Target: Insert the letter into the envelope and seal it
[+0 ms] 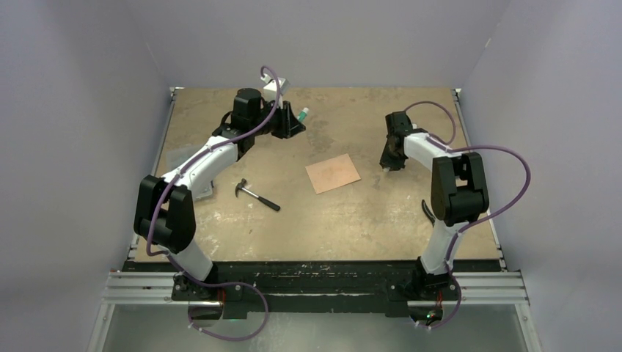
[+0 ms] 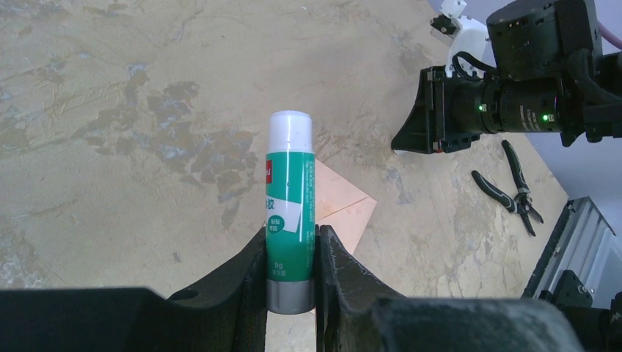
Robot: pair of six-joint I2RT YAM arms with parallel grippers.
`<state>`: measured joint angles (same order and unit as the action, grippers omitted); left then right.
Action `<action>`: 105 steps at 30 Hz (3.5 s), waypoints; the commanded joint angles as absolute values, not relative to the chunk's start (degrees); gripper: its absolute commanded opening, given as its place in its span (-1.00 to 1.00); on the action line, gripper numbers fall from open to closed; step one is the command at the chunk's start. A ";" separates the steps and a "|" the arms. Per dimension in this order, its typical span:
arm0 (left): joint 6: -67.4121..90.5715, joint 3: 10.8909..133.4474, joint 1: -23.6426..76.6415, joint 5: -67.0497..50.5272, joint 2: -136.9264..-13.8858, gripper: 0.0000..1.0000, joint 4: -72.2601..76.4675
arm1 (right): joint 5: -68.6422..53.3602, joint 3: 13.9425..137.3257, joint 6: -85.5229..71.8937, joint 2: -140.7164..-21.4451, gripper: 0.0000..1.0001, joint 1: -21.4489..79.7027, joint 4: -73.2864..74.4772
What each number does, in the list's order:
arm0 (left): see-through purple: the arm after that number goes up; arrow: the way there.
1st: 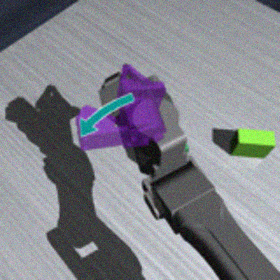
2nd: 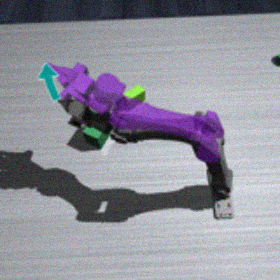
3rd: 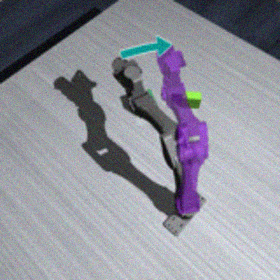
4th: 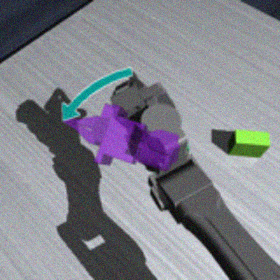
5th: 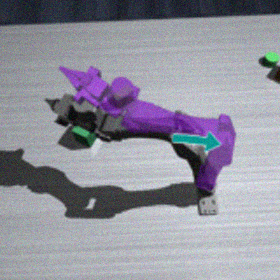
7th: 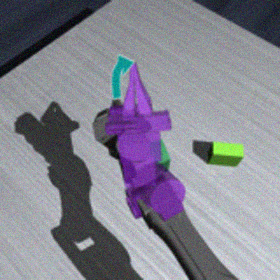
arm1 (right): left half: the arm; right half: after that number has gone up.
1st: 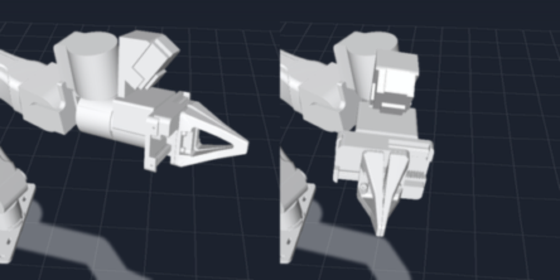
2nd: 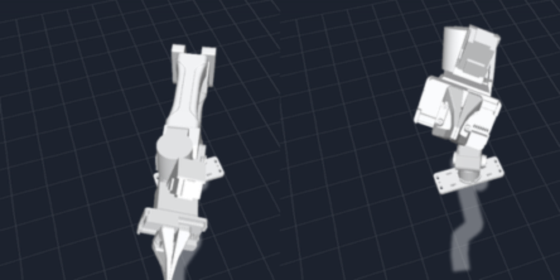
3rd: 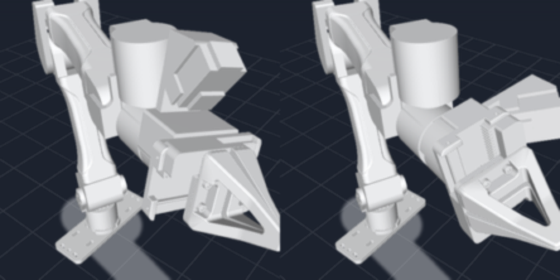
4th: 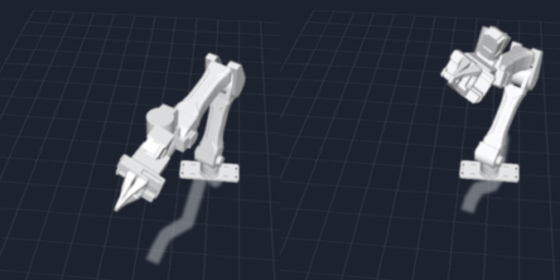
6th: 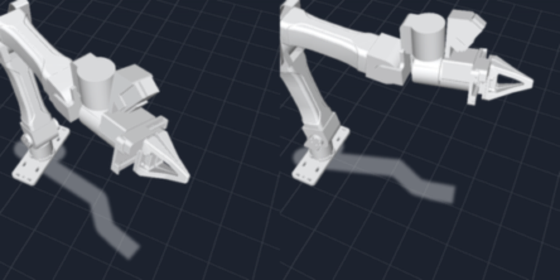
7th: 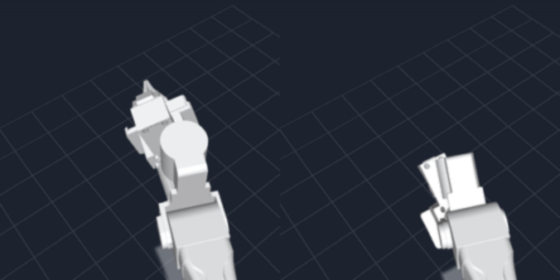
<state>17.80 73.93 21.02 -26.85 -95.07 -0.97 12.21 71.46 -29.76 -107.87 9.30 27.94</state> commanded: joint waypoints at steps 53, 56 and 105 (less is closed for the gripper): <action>23.52 73.35 22.02 -56.15 -93.83 -1.00 25.78 | -54.99 75.02 -64.20 -92.34 -1.00 13.54 -27.19; 23.48 73.09 21.97 -55.13 -93.33 -1.00 26.07 | -54.31 73.04 -67.70 -91.96 -1.00 13.52 -30.77; 18.82 75.01 21.98 -61.96 -93.95 -1.00 20.20 | -55.31 75.42 -59.68 -91.17 -0.99 16.26 -25.58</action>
<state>21.74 72.51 21.85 -61.43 -94.50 20.75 -53.56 73.80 -61.95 -91.59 15.81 -27.38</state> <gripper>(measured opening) 0.214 0.258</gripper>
